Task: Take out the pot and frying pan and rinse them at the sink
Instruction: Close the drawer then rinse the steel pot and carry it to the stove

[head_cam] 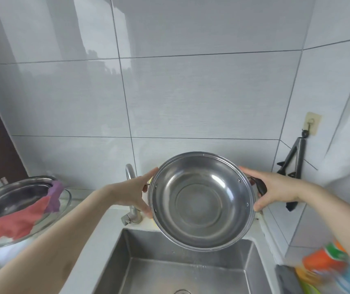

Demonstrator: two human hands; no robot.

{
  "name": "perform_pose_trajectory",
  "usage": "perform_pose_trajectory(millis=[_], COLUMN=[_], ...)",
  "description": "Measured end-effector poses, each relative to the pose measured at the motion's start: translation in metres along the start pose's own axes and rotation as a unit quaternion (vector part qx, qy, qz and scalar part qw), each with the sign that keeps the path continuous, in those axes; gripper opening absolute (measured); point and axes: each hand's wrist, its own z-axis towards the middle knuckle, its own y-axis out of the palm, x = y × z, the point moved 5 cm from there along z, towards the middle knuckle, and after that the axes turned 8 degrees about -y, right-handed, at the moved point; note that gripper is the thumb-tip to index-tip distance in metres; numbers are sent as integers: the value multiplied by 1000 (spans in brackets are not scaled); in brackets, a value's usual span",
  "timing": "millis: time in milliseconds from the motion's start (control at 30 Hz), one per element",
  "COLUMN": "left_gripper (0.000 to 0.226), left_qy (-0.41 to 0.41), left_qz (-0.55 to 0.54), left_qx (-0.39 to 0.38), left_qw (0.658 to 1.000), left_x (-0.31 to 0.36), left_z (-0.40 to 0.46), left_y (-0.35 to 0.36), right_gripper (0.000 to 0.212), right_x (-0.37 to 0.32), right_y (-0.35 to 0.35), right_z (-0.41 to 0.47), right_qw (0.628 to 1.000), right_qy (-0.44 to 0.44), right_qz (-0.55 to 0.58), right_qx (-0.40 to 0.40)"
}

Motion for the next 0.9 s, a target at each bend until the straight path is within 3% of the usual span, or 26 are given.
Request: perform_pose_trajectory(millis=[233,333,500,733,900], left_gripper=[124,118,115,122,119], left_qy=[11,23,67,165,271], left_qz=[18,19,27,43,77], left_qx=[-94,-127,-160,-217,-282], left_qw=[995,991,984,961,917], left_x=[18,45,105,235,367], left_z=[-15,-26,-31,-35,-87], left_y=[14,25,56,153,251], right_gripper=[112,100,99,92,96], right_x=[10,15,35,58,64], right_y=[25,29,34,30,39], right_z=[-47,-79,-160,-364,-549], right_qw=[992,987,975,957,925], right_qy=[5,11,45,127,226], right_qz=[122,156,196,193,175], right_qx=[17,48,95,176,249])
